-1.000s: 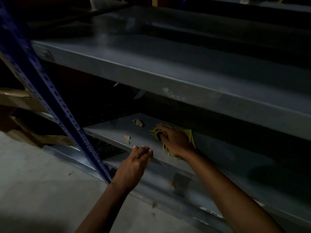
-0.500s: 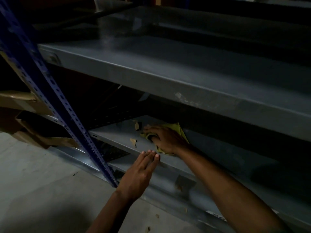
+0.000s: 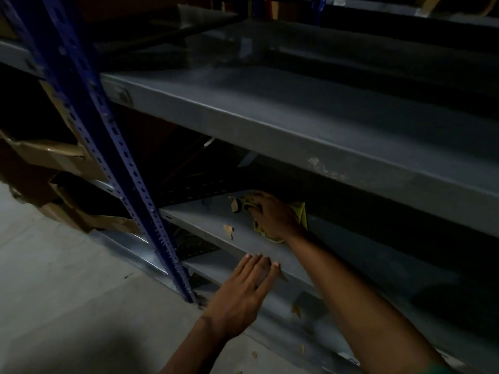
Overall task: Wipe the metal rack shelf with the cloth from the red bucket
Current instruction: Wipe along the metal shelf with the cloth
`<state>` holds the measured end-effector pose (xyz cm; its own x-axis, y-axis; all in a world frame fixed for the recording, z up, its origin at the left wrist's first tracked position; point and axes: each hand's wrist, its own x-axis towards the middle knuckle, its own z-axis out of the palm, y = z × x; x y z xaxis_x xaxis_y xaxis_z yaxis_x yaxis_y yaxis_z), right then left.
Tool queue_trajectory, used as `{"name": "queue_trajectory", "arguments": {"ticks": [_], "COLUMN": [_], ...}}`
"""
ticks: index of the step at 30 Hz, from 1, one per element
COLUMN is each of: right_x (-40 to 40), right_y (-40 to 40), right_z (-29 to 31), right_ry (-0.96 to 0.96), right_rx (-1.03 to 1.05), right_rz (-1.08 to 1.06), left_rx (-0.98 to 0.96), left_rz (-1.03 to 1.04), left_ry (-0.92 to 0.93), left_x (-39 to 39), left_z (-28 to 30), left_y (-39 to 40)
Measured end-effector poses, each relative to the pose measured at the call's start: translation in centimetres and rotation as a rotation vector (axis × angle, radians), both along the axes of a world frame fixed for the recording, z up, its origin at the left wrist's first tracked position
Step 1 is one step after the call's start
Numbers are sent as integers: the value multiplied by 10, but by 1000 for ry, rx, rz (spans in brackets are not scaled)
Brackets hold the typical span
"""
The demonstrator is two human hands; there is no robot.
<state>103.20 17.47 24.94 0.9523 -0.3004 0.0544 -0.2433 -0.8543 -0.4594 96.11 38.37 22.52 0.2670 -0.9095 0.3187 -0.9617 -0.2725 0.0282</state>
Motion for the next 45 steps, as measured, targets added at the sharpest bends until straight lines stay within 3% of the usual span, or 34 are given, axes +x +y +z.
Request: {"name": "queue_trajectory", "arguments": {"ticks": [6, 12, 16, 20, 27, 31, 35, 40, 45], "right_x": [18, 11, -20, -25, -2, -16, -29, -22, -35], "right_y": [16, 31, 36, 28, 40, 63, 73, 42, -12], "right_z": [11, -1, 1, -3, 6, 7, 6, 11, 7], "right_ry": [69, -41, -103, -82, -38, -22, 36, 52, -30], "right_rx": [83, -10, 87, 172, 91, 167, 5, 164, 91], "right_rz": [115, 225, 379, 329, 337, 460, 667, 482, 250], "left_rx": [56, 104, 124, 158, 182, 147, 108, 149, 132], "left_rz": [19, 37, 26, 23, 12, 3, 33, 87, 132], "left_ry": [23, 62, 29, 17, -36, 5, 25, -64, -25], "left_x": [-16, -24, -23, -28, -41, -44, -48, -55, -60], "left_z": [9, 9, 6, 10, 13, 11, 14, 12, 13], "left_y": [-6, -13, -15, -19, -29, -31, -33, -33, -31]}}
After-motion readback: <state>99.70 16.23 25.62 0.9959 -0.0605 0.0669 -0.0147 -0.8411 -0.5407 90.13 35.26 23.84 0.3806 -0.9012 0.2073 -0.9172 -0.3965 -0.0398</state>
